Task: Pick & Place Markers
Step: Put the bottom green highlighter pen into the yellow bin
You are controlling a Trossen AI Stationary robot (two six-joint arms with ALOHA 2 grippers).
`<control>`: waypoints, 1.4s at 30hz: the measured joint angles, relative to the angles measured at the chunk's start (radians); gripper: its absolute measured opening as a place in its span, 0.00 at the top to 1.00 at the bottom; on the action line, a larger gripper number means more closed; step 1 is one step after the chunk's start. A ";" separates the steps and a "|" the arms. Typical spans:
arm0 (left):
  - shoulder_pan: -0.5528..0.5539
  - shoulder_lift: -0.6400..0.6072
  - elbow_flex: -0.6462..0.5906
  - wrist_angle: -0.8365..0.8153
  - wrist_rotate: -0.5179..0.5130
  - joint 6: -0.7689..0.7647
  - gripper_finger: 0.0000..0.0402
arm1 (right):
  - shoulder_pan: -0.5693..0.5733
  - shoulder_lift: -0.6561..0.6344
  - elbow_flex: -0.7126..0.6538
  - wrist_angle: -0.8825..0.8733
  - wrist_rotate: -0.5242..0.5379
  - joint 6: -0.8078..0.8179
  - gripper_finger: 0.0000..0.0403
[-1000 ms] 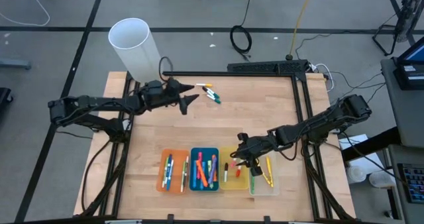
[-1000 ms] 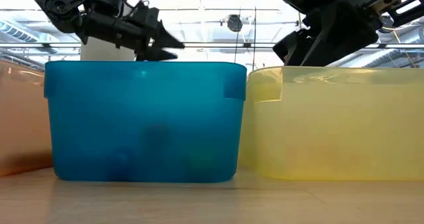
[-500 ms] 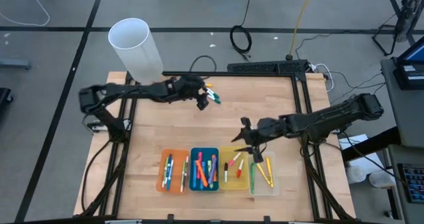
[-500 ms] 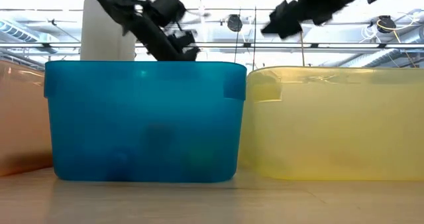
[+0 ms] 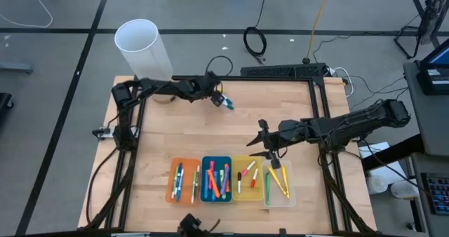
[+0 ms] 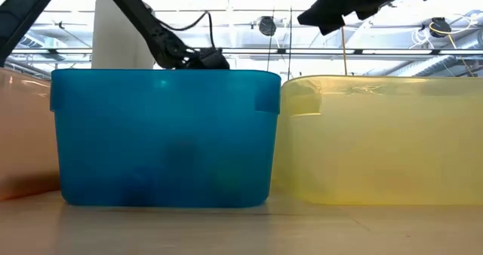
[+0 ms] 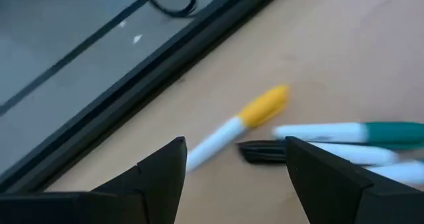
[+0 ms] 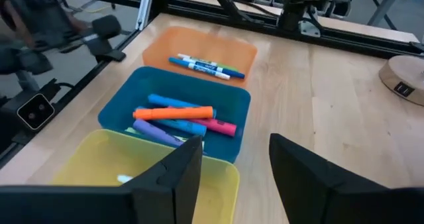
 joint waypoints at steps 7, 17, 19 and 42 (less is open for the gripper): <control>0.049 0.002 0.000 -0.068 -0.001 -0.046 0.37 | -0.003 0.000 -0.001 0.017 0.000 0.003 0.60; 0.093 0.027 0.000 -0.008 0.116 0.045 0.37 | -0.002 0.000 -0.001 0.024 0.000 0.001 0.60; 0.105 0.038 -0.001 -0.008 0.150 0.042 0.37 | -0.002 0.000 -0.001 0.025 0.000 0.000 0.60; 0.058 0.044 -0.001 0.014 0.308 0.337 0.37 | -0.002 0.000 -0.002 0.038 -0.001 0.000 0.60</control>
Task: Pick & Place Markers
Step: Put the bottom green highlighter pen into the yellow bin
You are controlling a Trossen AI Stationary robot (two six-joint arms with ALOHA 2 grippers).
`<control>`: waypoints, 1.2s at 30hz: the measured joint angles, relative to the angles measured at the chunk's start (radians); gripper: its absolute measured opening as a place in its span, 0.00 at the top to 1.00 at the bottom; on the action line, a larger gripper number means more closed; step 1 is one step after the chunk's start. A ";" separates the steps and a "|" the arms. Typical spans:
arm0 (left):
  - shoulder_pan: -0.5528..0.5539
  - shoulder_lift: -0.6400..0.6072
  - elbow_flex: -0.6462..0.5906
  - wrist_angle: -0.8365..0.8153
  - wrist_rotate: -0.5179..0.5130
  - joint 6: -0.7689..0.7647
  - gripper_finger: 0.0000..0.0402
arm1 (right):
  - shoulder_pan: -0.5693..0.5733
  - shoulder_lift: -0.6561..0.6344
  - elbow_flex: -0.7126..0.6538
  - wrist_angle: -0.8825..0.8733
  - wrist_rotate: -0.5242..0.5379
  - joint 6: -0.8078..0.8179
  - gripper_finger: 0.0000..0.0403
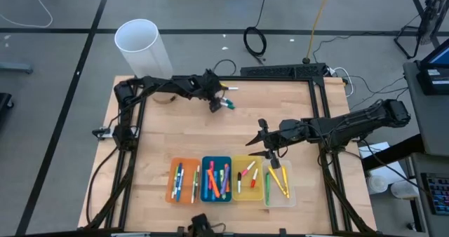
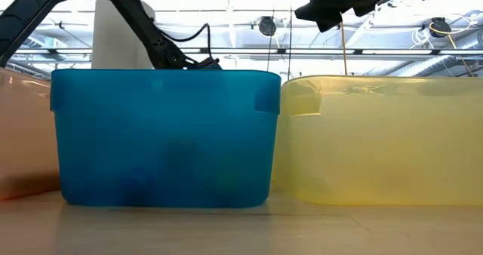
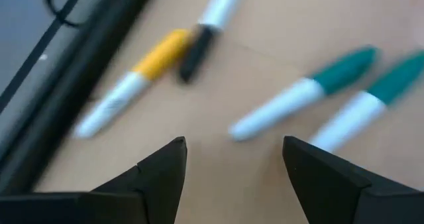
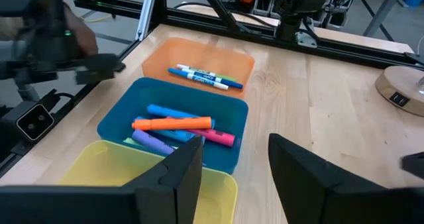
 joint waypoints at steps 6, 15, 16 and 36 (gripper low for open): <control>-0.084 0.000 -0.001 0.000 0.011 0.107 0.37 | 0.000 0.000 0.000 0.000 0.000 0.000 0.61; -0.179 0.000 -0.001 0.060 -0.051 0.212 0.37 | 0.000 0.000 0.000 0.000 0.000 0.003 0.61; -0.186 0.000 -0.001 0.063 -0.053 0.200 0.37 | 0.000 0.000 0.000 0.000 0.000 0.003 0.61; -0.284 0.030 0.000 0.096 -0.175 -0.262 0.37 | 0.001 0.000 0.000 0.000 0.000 0.004 0.61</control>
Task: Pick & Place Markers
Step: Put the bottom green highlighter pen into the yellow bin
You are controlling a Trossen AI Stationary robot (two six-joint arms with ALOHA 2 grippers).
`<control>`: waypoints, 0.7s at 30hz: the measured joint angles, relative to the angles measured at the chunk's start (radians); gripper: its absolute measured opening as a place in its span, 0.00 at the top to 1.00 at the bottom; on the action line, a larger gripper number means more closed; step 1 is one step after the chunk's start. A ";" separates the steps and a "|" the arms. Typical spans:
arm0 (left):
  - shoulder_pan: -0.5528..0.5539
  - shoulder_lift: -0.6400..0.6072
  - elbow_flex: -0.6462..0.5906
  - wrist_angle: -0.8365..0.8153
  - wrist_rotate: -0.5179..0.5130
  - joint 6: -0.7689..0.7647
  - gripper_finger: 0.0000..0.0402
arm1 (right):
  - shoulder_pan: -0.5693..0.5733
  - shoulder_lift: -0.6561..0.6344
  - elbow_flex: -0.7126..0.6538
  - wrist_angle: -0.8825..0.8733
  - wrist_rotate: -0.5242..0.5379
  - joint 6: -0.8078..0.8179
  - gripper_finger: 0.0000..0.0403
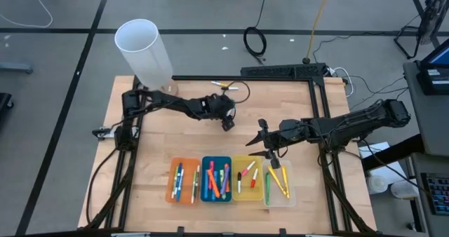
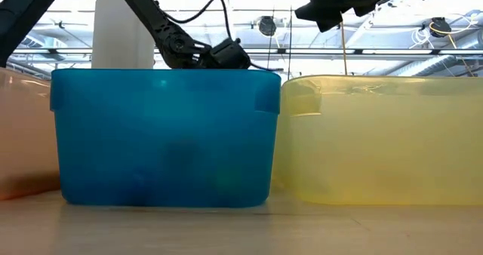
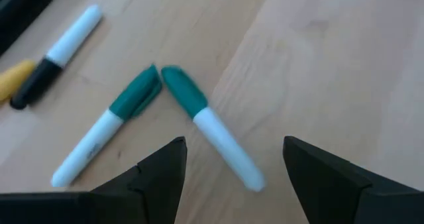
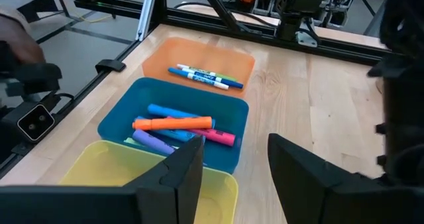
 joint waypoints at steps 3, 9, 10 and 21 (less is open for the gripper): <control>0.002 0.030 0.000 0.016 -0.021 -0.029 0.37 | 0.000 0.000 0.000 0.002 0.000 0.001 0.61; 0.022 0.043 0.003 -0.002 0.017 -0.094 0.37 | 0.000 0.000 0.000 0.001 0.000 0.001 0.61; 0.024 0.043 0.003 -0.012 0.022 -0.097 0.38 | 0.000 0.000 0.000 0.001 0.000 0.001 0.61; 0.031 0.046 0.003 -0.034 0.036 -0.091 0.92 | 0.000 0.000 0.000 0.001 0.000 0.023 0.61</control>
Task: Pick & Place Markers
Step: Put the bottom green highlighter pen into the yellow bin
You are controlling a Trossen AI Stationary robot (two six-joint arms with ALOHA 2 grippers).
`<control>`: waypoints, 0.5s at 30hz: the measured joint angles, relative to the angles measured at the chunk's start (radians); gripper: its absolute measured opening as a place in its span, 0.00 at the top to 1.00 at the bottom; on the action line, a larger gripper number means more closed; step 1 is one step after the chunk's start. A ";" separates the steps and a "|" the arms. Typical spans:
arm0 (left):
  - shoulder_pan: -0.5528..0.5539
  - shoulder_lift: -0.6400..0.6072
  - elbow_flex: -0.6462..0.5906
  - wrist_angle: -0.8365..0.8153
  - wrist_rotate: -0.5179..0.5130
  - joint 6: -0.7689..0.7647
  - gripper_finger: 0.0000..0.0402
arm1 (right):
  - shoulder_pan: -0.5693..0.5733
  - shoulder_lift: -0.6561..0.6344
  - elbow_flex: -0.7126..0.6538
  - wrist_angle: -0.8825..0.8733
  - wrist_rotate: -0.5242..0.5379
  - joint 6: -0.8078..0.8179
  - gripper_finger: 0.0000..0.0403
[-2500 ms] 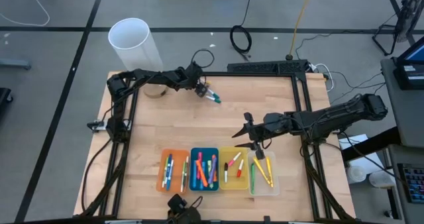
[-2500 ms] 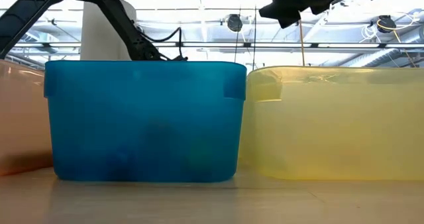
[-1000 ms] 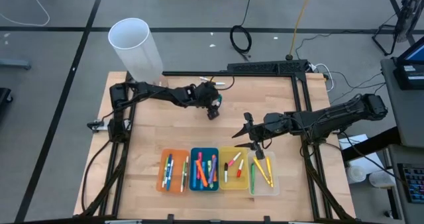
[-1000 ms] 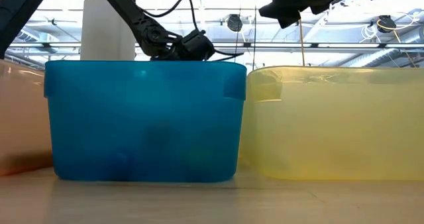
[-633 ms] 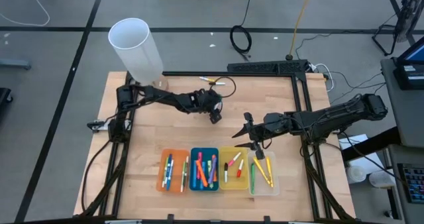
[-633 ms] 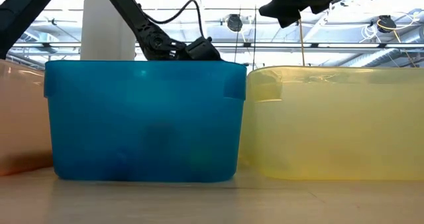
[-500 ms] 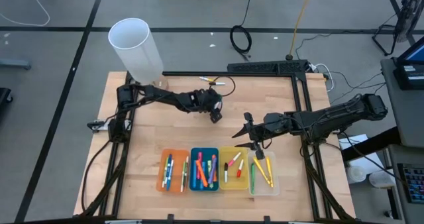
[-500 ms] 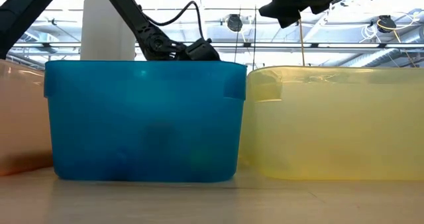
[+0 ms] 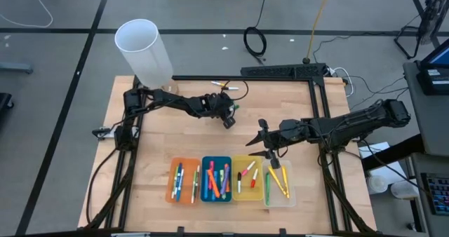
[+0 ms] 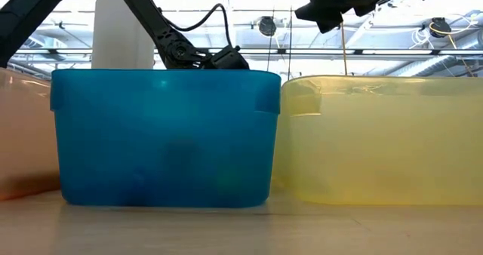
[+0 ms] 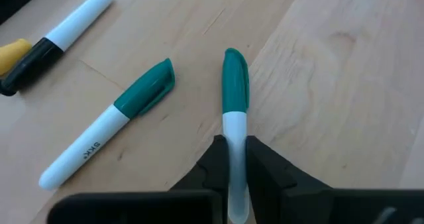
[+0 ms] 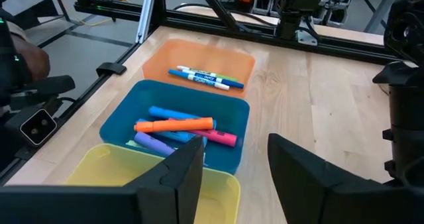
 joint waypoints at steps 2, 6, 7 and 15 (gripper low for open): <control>0.000 -0.001 0.000 -0.002 0.008 0.001 0.92 | 0.000 0.000 0.000 0.000 0.000 0.003 0.61; -0.004 -0.023 -0.003 -0.015 0.038 0.034 0.91 | 0.000 0.000 0.000 -0.008 0.018 0.003 0.62; -0.009 -0.034 -0.005 -0.025 0.036 0.041 0.91 | 0.001 0.000 0.001 -0.019 0.052 0.003 0.62; -0.063 -0.163 -0.025 0.092 0.059 0.144 0.92 | -0.002 -0.008 0.001 -0.219 0.523 0.093 0.62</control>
